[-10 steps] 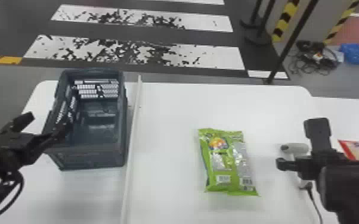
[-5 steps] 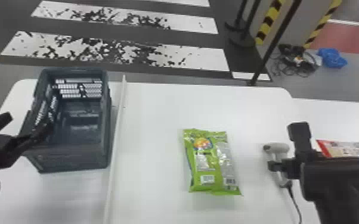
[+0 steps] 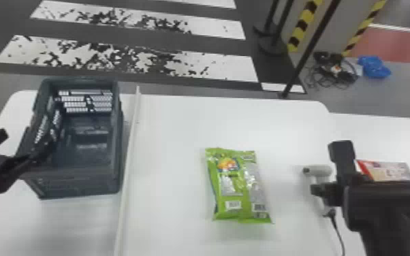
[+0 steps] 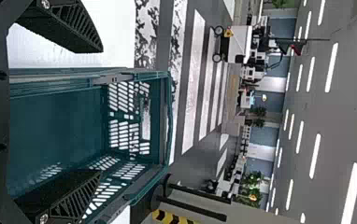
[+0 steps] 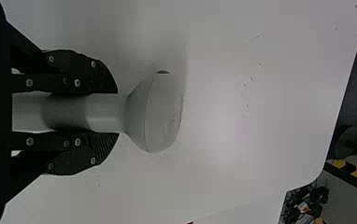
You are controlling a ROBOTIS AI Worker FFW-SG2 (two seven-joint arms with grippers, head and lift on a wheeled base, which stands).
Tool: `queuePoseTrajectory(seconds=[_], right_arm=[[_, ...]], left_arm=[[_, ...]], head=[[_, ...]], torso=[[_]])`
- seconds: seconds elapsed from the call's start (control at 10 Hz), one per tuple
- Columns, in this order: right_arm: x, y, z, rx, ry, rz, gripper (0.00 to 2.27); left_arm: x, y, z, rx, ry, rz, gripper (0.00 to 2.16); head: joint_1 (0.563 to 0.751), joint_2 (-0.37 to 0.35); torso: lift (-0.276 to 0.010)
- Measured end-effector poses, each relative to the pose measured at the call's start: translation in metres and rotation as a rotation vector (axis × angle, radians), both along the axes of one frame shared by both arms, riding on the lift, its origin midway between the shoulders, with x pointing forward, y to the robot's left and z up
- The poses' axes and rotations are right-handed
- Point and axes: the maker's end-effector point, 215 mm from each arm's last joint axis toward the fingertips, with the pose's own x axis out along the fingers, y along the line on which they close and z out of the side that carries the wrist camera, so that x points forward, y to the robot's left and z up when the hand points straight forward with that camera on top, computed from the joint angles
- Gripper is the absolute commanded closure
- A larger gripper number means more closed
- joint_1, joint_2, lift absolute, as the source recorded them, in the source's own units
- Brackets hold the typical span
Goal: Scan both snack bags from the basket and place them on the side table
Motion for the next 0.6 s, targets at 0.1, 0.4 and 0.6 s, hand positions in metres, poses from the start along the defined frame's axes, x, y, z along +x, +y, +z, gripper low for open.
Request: queuePoseTrajectory(seconds=[0.1,0.4,0.6], right_arm=[[-0.013,0.006,0.005,0.007,0.004,-0.003,2.25],[-0.063,0.043,0.028,0.052,-0.003,0.010,2.25],[-0.091,0.070,0.042,0.090,-0.002,0.018,2.25]], left_arm=[[0.000,0.000,0.000,0.000,-0.001,-0.001,0.07],[0.002,-0.002,0.003,0.002,-0.006,-0.001,0.07],[0.003,-0.007,0.006,0.001,-0.011,-0.009,0.07]], head=[[0.695,-0.159],[0.695,-0.125],[0.695,-0.101]], torso=[[-0.075],[-0.075],[-0.075]])
